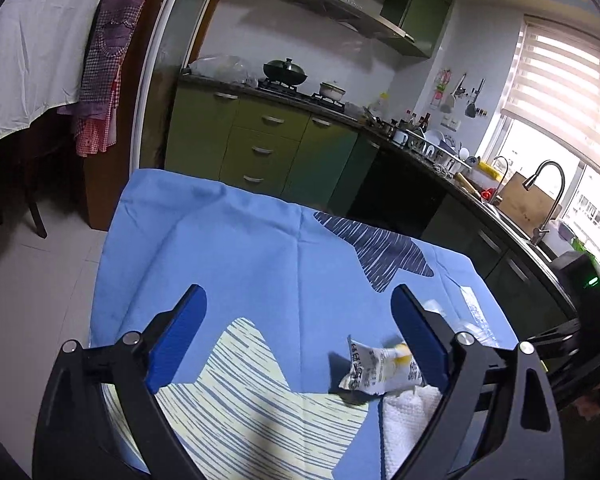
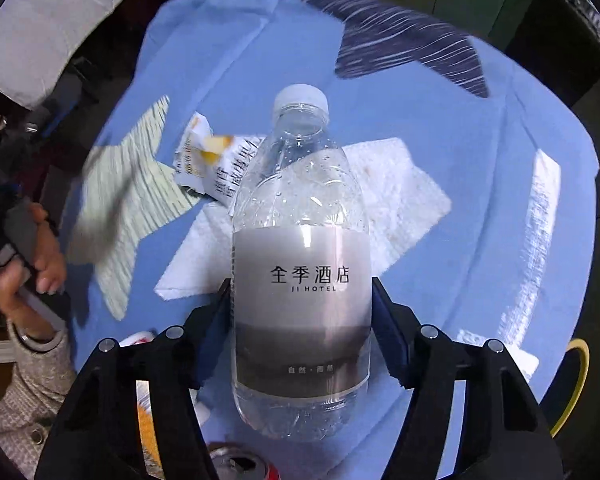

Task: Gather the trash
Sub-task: 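Grasp the clear water bottle with the right gripper, then carry the water bottle over the bin and release it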

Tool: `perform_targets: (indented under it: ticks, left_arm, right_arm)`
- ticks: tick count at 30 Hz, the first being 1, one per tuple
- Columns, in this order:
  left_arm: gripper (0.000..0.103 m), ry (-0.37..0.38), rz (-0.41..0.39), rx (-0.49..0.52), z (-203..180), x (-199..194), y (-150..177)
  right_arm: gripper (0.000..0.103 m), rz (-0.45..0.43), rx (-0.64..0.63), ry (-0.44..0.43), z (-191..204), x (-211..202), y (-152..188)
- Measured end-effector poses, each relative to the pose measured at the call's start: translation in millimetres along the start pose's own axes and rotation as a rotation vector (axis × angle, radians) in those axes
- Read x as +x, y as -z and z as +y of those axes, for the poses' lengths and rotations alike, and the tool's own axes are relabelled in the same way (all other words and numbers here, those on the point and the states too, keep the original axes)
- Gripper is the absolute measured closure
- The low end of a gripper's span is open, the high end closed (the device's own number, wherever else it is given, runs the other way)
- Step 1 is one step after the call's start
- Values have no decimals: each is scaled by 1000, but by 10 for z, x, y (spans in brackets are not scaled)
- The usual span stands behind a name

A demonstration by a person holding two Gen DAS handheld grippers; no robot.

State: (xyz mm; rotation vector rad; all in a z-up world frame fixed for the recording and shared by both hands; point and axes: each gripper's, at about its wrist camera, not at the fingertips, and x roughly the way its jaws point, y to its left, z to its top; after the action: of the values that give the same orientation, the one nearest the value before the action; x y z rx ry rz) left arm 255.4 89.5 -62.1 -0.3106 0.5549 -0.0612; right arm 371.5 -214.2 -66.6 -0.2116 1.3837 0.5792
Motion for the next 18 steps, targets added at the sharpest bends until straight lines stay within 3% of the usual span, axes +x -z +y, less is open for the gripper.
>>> perform_targets:
  ticks: [5, 9, 13, 18]
  left_arm:
    - [14, -6, 8, 10, -12, 16, 24]
    - [14, -8, 11, 25, -37, 17, 43]
    - [14, -7, 23, 35, -61, 39, 56]
    - [14, -20, 41, 51, -90, 96, 81]
  right_arm:
    - [38, -64, 64, -49, -363, -465, 404]
    - [38, -116, 161, -36, -834, -830, 817]
    - [38, -140, 342, 46, -1617, -1070, 1379]
    - [38, -91, 549, 110, -2556, -968, 1994]
